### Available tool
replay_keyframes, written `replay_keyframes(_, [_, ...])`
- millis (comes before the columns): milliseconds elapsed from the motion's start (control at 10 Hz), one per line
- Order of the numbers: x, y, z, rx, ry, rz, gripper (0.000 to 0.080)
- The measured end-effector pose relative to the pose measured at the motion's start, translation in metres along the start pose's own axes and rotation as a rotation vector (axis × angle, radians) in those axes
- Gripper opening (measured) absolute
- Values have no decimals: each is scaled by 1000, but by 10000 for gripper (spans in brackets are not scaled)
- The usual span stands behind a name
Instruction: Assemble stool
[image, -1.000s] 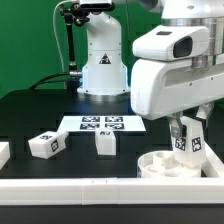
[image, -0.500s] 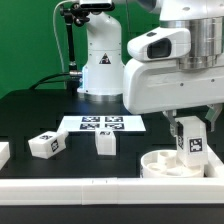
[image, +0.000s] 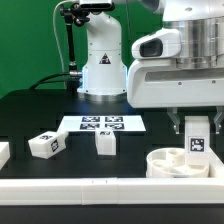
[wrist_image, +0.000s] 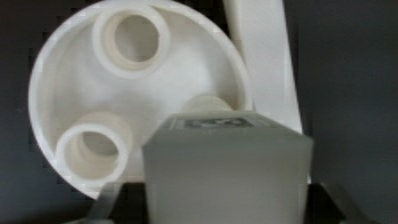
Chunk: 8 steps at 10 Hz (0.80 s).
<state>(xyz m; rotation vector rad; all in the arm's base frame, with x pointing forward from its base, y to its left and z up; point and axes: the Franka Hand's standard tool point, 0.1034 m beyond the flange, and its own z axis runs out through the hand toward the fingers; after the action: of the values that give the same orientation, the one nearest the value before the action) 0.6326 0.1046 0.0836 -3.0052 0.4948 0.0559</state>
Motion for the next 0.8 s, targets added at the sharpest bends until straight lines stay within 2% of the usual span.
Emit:
replay_keyframes(700, [-1,-1,0,10,-6,384,340])
replay_keyframes(800, [0,-1,0,18,-11,467,340])
